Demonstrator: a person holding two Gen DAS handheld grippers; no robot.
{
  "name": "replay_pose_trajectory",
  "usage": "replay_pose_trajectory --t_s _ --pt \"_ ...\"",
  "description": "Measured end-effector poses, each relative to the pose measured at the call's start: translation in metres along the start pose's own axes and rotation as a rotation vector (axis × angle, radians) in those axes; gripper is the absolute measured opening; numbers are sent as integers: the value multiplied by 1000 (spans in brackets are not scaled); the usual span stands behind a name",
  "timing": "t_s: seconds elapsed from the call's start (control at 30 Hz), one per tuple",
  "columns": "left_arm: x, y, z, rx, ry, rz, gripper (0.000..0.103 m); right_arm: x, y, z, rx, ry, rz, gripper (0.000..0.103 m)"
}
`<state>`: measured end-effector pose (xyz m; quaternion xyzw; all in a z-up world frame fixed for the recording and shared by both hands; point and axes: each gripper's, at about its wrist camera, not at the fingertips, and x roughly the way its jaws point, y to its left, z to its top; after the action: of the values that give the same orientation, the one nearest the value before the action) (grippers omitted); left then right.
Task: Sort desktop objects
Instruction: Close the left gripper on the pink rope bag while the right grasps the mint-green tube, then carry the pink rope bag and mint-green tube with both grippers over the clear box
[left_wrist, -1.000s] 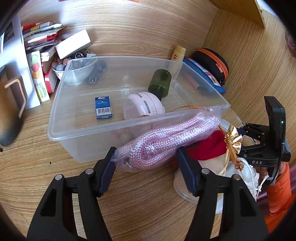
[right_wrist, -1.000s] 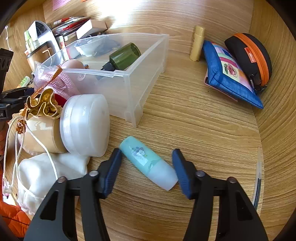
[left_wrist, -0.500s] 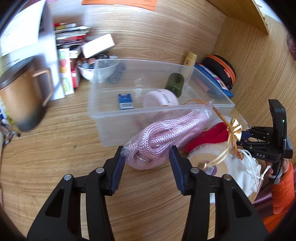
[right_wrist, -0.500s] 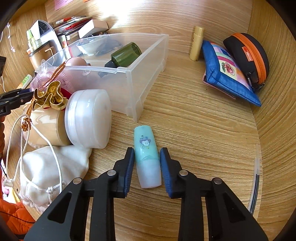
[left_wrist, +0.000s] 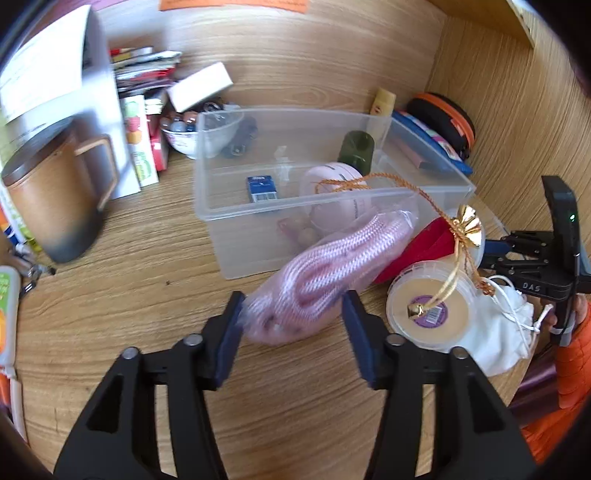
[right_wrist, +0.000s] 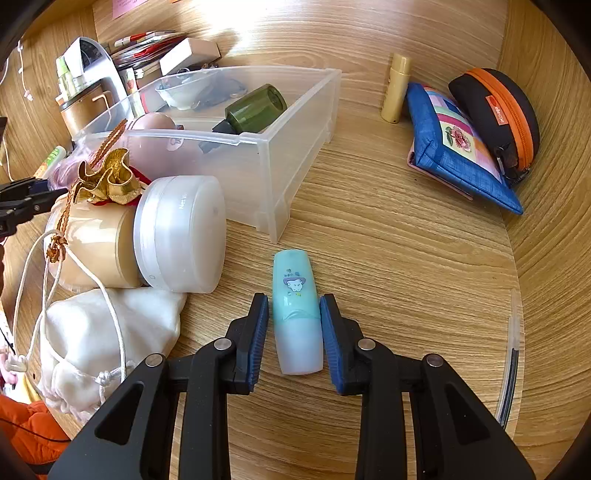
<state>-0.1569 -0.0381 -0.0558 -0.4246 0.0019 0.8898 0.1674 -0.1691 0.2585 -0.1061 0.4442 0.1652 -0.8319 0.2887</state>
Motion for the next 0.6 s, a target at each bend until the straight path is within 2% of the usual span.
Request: replay_pose_trajectory --t_s 0.1,0.27,0.43,0.6 --pt "12 -8 2 29 32 2 68 -1 2 0 -17 -4 -10 26" --pt "28 -18 5 51 45 29 67 -1 2 1 -22 -11 -8 26" --pt "32 -28 5 75 25 77 59 -1 2 1 -23 -16 -2 23" --pt "25 -25 0 47 5 90 52 -2 3 1 -18 -15 -5 23"
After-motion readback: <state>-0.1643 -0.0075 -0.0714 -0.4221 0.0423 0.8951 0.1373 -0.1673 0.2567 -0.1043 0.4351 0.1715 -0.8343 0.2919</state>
